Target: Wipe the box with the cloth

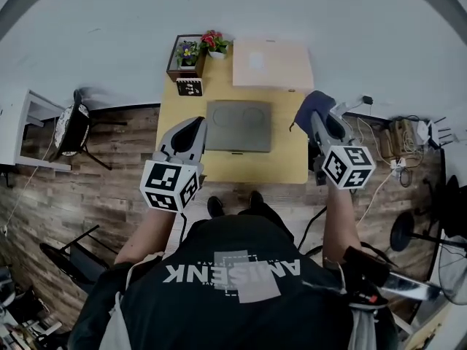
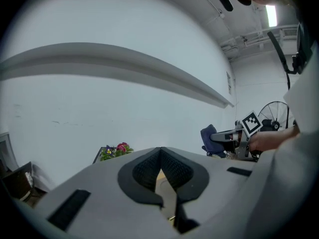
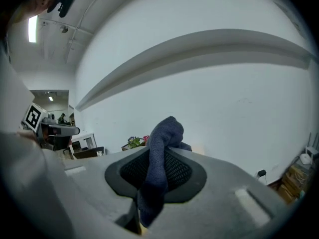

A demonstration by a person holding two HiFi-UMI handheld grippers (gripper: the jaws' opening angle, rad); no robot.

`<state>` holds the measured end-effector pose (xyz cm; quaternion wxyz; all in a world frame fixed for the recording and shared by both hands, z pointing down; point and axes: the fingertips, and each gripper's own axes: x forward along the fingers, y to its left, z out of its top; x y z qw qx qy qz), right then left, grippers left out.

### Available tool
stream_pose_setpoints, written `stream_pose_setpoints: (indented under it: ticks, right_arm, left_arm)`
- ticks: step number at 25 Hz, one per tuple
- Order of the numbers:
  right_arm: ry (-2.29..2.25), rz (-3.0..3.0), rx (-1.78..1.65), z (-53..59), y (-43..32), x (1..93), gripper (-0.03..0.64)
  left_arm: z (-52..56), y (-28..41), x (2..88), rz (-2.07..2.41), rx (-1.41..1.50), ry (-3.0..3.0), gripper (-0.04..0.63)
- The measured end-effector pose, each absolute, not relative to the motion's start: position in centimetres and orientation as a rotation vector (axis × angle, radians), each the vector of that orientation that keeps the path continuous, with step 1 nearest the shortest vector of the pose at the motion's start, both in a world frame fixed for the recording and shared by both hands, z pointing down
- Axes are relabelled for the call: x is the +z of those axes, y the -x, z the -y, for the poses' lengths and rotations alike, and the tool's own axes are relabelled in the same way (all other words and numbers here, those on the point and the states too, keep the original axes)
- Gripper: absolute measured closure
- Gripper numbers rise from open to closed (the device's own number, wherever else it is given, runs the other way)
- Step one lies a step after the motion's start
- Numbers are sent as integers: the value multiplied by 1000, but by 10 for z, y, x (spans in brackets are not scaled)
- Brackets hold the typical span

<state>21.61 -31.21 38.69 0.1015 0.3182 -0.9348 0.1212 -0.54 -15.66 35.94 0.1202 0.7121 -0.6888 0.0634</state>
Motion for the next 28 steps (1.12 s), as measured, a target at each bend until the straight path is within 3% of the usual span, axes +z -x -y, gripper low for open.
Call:
stream_pose_setpoints:
  ticks: [28]
  right_arm:
    - [-494, 2557, 478, 417, -136, 634, 545]
  left_arm:
    - [147, 0, 413, 2230, 279, -1577, 595]
